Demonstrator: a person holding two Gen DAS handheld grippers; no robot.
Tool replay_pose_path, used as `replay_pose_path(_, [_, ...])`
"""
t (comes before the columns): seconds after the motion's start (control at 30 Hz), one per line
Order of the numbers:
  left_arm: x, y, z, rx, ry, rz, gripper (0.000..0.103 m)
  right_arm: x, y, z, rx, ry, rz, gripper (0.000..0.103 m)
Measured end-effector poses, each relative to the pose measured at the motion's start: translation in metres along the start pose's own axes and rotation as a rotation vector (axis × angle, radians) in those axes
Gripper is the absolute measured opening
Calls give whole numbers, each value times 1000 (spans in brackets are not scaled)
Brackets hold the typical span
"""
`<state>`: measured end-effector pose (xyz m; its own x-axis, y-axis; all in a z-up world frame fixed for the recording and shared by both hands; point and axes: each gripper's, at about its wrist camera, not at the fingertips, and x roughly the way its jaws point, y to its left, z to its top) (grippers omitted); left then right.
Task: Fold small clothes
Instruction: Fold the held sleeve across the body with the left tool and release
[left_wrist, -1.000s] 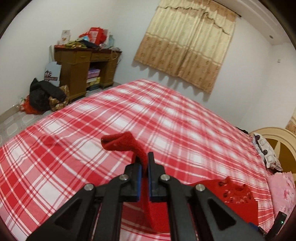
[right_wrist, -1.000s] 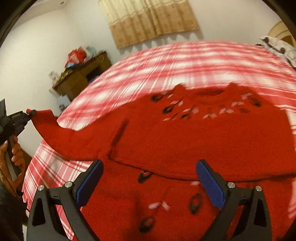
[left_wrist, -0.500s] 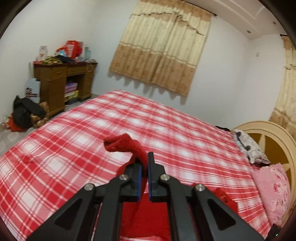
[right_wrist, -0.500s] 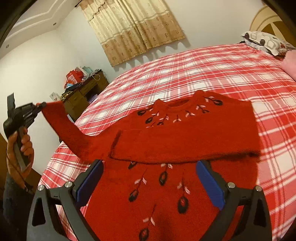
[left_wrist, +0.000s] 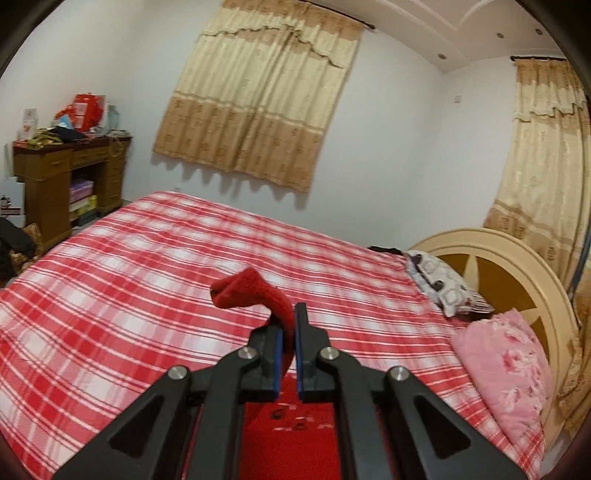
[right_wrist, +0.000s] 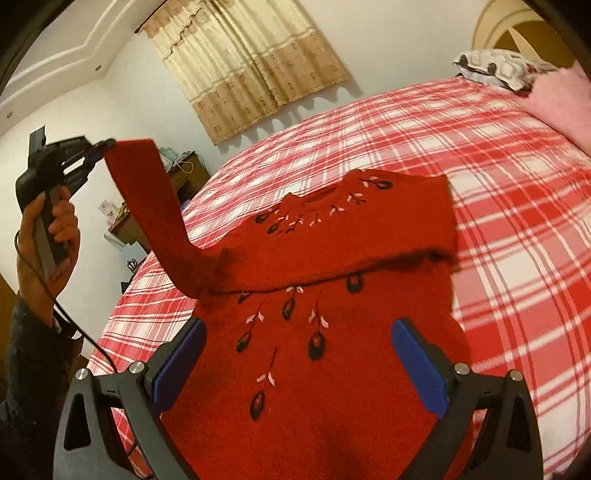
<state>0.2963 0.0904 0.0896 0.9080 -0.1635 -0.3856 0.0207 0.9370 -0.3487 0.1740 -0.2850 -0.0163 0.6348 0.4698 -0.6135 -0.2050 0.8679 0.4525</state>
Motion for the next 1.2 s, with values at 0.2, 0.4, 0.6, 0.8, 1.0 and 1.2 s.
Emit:
replay_pose_path(0.2, [23, -48, -17, 10, 44, -84, 5, -1, -17, -18, 75, -5, 14, 101])
replay_pose_path(0.4, [46, -99, -50, 35, 111, -164, 5, 14, -33, -41, 163, 37, 33, 101])
replay_pose_path(0.6, [75, -140, -101, 128, 186, -172, 5, 19, -33, -52, 174, 56, 37, 101])
replay_pose_path(0.8, [105, -164, -156, 201, 341, -192, 7, 29, -34, -65, 150, 67, 23, 100])
replay_pose_path(1.0, [79, -159, -161, 251, 325, -224, 48, 29, -29, -67, 107, 48, 19, 101])
replay_pose_path(1.2, [47, -97, -141, 269, 210, -85, 73, 29, -30, -68, 100, 38, 21, 101])
